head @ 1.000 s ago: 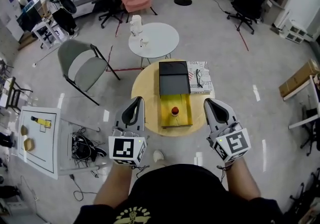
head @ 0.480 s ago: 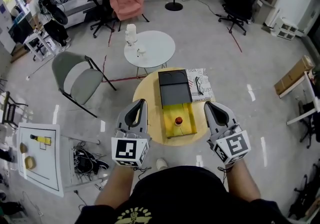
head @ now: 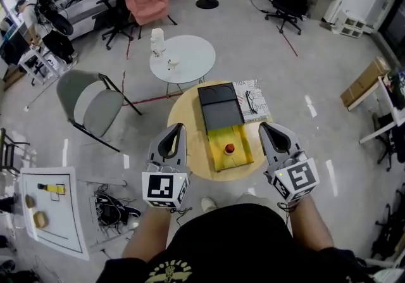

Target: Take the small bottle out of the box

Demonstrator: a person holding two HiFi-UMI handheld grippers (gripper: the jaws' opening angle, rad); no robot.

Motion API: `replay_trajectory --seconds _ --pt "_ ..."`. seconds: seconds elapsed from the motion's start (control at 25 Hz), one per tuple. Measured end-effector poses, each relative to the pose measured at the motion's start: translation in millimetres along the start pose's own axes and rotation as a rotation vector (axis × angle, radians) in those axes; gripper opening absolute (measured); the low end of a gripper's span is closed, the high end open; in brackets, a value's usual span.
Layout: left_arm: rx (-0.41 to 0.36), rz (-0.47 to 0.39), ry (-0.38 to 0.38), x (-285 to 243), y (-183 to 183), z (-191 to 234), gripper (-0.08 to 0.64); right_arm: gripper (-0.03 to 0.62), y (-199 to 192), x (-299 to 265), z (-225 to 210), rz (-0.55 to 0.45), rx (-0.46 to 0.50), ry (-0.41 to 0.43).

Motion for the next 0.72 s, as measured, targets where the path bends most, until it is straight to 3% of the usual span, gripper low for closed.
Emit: replay_trajectory --seconds 0.32,0.72 --pt "0.004 0.022 -0.011 -8.5 -10.3 -1.1 0.014 0.015 -9.1 -7.9 -0.9 0.036 0.020 -0.001" --pt "0.000 0.052 0.043 -33.1 -15.3 -9.9 0.014 0.015 -15.7 -34.2 -28.9 0.045 0.029 0.087"
Point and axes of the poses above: the fingertips, and each gripper's own axes: x backward along the fingers, z to its left, y out of its top, the point moved 10 cm from there along x, backward along the fingers
